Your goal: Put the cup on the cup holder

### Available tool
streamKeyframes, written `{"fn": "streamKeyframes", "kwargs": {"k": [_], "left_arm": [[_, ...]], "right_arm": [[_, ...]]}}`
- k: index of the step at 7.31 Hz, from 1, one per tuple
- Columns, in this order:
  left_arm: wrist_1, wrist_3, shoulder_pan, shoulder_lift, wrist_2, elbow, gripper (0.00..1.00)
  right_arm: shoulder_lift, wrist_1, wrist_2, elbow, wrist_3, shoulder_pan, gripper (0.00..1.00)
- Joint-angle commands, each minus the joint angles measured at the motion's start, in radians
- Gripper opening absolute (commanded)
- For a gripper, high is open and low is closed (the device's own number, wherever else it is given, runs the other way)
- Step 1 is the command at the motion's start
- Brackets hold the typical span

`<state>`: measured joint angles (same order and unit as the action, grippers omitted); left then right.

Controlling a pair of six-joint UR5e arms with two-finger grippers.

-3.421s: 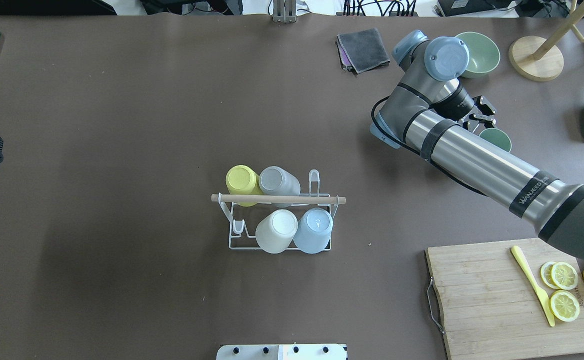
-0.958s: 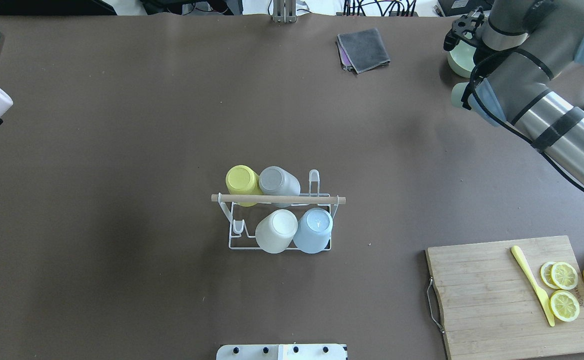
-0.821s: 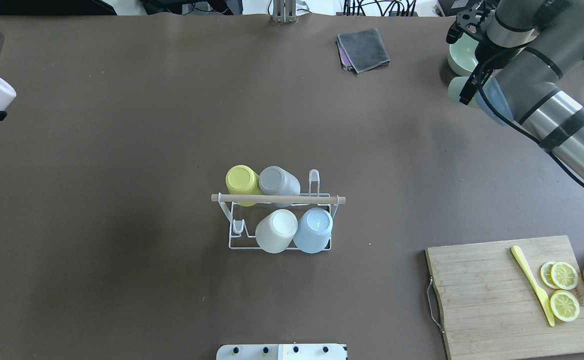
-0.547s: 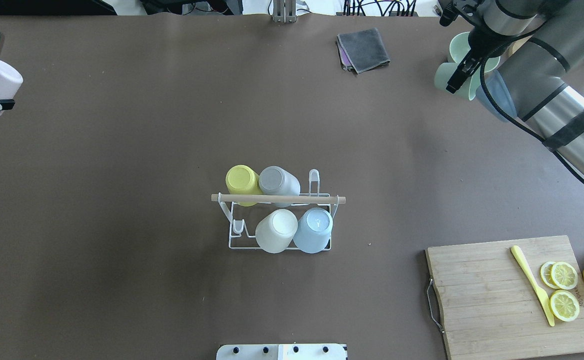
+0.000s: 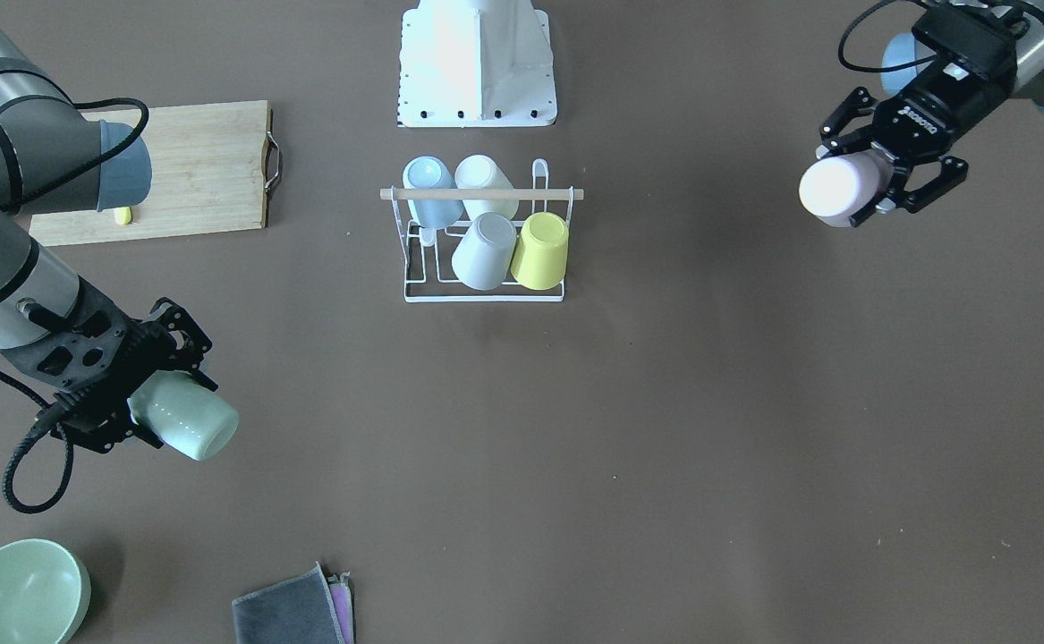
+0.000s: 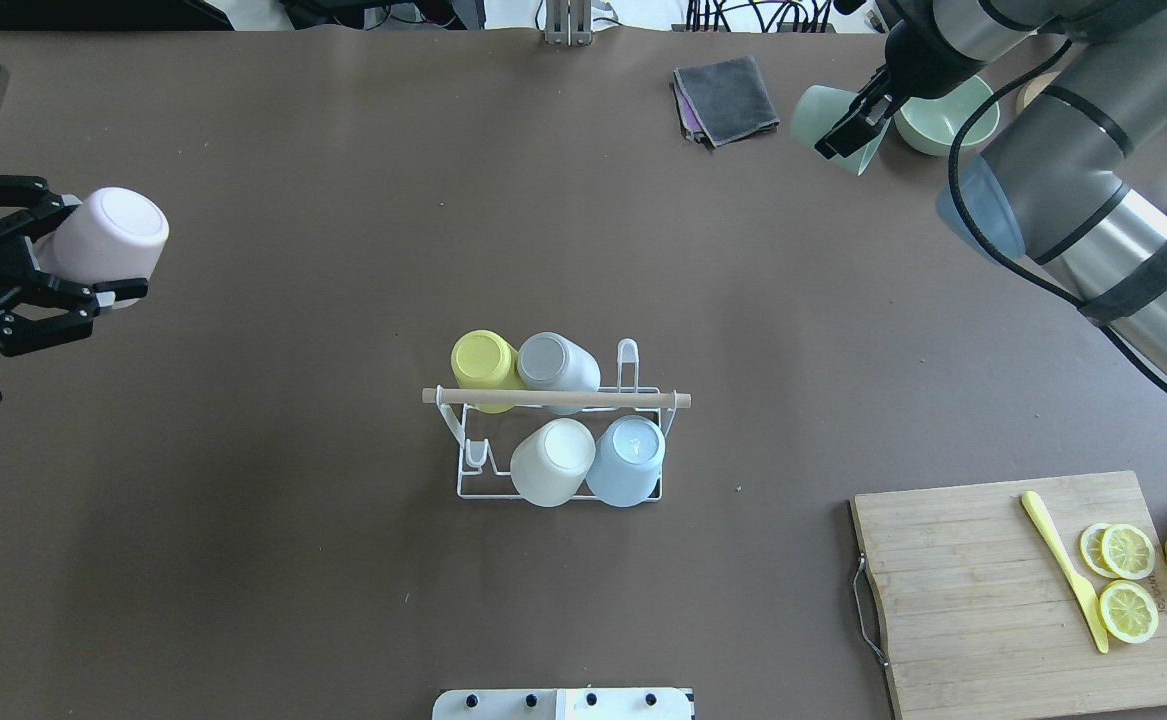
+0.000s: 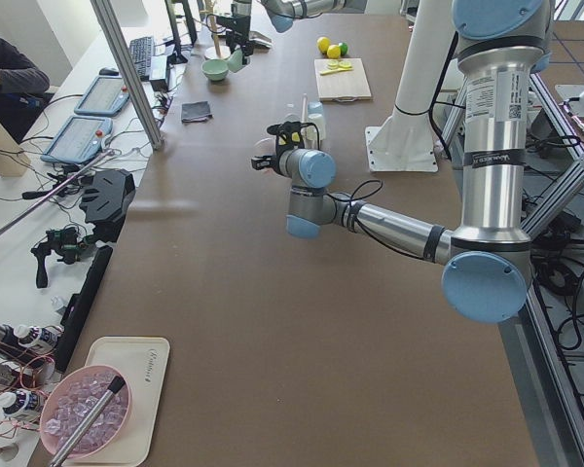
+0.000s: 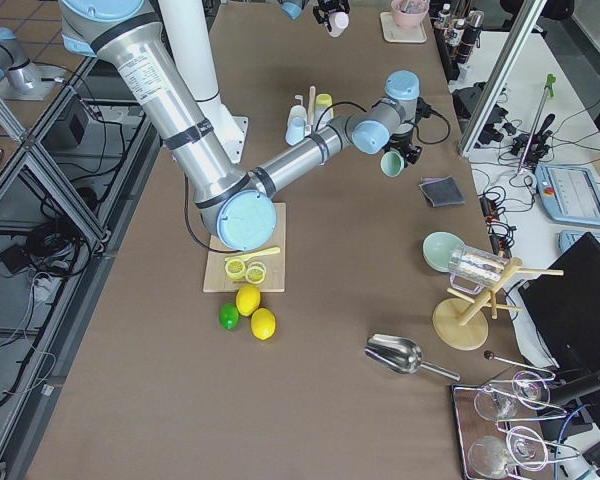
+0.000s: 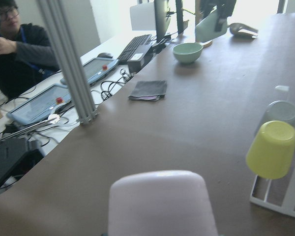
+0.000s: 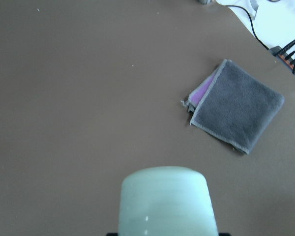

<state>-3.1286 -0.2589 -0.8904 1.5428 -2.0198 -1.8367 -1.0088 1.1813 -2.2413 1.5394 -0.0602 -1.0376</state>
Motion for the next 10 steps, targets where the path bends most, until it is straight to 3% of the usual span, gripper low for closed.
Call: {"fn": "streamKeyframes", "kwargs": {"k": [1,4,6,10], "left_arm": [[-0.186,-0.005,0.201,0.046,0.134,-0.001,0.0],[-0.219,0.004,0.359,0.173,0.202,0.005,0.0],[-0.222,0.111,0.432,0.232,0.277,0.042,0.0],[-0.248,0.115,0.516,0.335,0.348,0.167,0.0]], "right_arm": [[-0.024,-0.216,0.0,-0.001,-0.143,0.01,0.0],[-0.08,-0.533,0.015,-0.022,-0.352,0.016,0.0],[-0.111,-0.844,0.029,-0.057,-0.519,0.046,0.0],[-0.106,-1.083,0.354,-0.055,-0.647,0.275,0.0]]}}
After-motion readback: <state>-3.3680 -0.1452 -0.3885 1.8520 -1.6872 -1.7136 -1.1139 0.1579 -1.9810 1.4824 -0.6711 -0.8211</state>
